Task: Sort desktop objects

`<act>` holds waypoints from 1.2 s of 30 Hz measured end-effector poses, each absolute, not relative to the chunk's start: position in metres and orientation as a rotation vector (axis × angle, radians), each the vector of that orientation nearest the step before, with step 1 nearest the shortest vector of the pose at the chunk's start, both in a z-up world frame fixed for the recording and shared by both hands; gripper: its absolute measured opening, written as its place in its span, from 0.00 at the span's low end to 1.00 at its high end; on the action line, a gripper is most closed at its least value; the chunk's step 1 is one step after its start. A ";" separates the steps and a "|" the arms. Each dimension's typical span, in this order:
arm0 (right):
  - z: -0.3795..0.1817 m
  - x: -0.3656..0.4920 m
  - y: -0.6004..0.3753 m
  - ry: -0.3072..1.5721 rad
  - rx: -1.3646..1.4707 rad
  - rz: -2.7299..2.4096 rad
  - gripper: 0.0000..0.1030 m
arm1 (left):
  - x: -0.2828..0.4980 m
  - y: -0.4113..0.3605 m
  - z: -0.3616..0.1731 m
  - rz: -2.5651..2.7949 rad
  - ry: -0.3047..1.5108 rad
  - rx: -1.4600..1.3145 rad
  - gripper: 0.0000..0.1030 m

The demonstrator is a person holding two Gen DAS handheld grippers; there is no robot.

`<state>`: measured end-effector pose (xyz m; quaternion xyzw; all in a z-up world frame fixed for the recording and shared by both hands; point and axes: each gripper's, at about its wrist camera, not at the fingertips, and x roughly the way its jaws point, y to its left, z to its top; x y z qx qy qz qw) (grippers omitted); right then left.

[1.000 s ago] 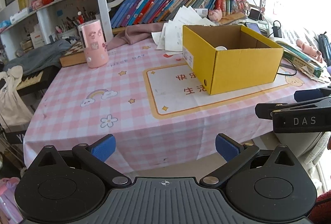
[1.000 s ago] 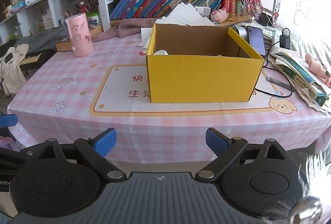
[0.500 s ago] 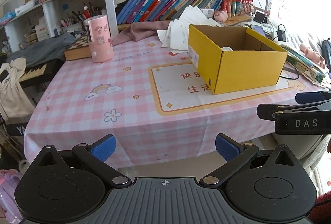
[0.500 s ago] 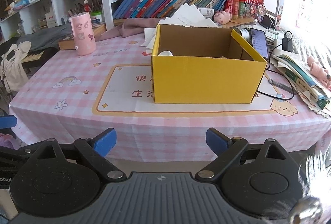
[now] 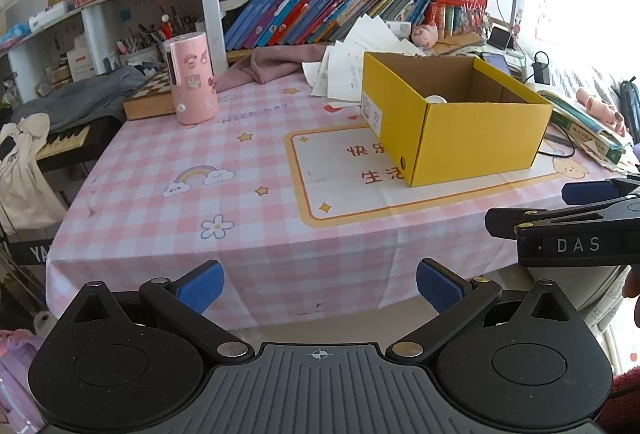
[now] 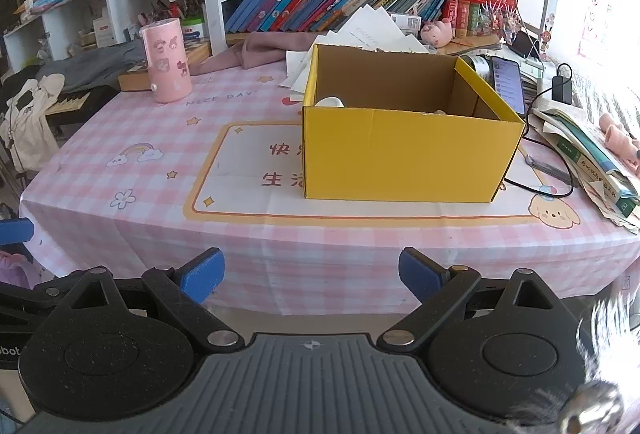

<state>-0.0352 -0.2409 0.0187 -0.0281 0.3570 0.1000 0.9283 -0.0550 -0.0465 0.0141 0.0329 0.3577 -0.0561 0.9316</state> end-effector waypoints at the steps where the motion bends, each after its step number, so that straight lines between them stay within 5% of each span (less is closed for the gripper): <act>1: 0.019 -0.035 -0.241 0.732 -0.058 0.205 0.92 | -0.055 -0.047 0.014 -0.115 0.732 0.067 1.00; 36: 0.015 -0.031 -0.236 0.748 -0.066 0.203 0.92 | -0.049 -0.045 0.010 -0.118 0.759 0.067 1.00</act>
